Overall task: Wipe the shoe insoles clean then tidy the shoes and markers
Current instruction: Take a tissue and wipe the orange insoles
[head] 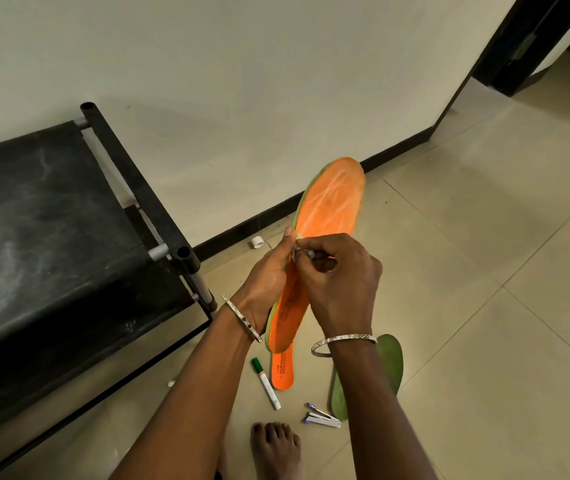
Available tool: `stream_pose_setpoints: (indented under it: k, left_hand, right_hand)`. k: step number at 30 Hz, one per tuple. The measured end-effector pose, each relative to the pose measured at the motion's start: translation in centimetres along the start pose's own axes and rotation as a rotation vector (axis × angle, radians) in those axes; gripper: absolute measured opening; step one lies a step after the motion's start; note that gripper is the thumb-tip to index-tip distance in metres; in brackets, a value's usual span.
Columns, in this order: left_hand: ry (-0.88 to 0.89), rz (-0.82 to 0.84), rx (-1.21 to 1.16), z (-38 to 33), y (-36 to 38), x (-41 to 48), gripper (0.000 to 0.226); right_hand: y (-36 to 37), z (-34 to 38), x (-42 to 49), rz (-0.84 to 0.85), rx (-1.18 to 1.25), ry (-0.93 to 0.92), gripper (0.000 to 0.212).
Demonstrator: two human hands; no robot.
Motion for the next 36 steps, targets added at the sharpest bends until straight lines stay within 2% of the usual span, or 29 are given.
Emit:
stream_pose_setpoints:
  k: [3, 9, 15, 17, 20, 26, 29, 32, 34, 36]
  left_hand:
    - [0.005, 0.023, -0.031, -0.3, 0.2, -0.1, 0.055]
    - [0.050, 0.119, -0.047, -1.2, 1.0, -0.9, 0.042]
    - [-0.006, 0.000, -0.023, -0.4, -0.2, -0.3, 0.062]
    - [-0.008, -0.056, -0.052, -0.3, -0.7, -0.1, 0.063]
    - [-0.022, -0.031, -0.063, 0.1, -0.9, 0.2, 0.060]
    - [-0.068, 0.122, -0.118, -0.3, 0.6, -0.6, 0.053]
    - [-0.075, 0.054, -0.093, -0.1, 0.0, -0.4, 0.060]
    - [-0.041, -0.032, -0.127, -0.7, -0.7, 0.0, 0.058]
    - [-0.055, -0.023, -0.153, -1.0, -0.7, 0.0, 0.056]
    - [-0.089, 0.056, -0.105, -0.9, -0.5, -0.3, 0.058]
  right_hand:
    - [-0.1, -0.3, 0.2, 0.008, -0.016, -0.030, 0.008]
    - [-2.1, -2.5, 1.7, -0.122, -0.039, 0.061, 0.006]
    - [0.2, 0.0, -0.2, 0.047, -0.008, -0.048, 0.009]
    - [0.8, 0.5, -0.6, 0.091, -0.004, -0.072, 0.011]
    - [0.8, 0.2, -0.4, 0.112, -0.028, -0.079, 0.011]
    - [-1.2, -1.6, 1.0, -0.077, -0.061, 0.002, 0.009]
    - [-0.3, -0.6, 0.2, 0.002, -0.049, -0.040, 0.005]
    - [1.3, 0.8, -1.1, 0.147, -0.040, -0.094, 0.013]
    - [1.7, 0.8, -1.1, 0.202, -0.038, -0.097, 0.014]
    - [0.8, 0.0, -0.3, 0.163, -0.048, -0.059, 0.016]
Point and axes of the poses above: each hand's wrist, its own x-axis towards the middle knuckle, its own y-axis out of the palm, z = x × y, the point moved 5 cm from there along x, towards the middle knuckle, and after that the axes turned 9 degrees about y, right-handed, at the moved point
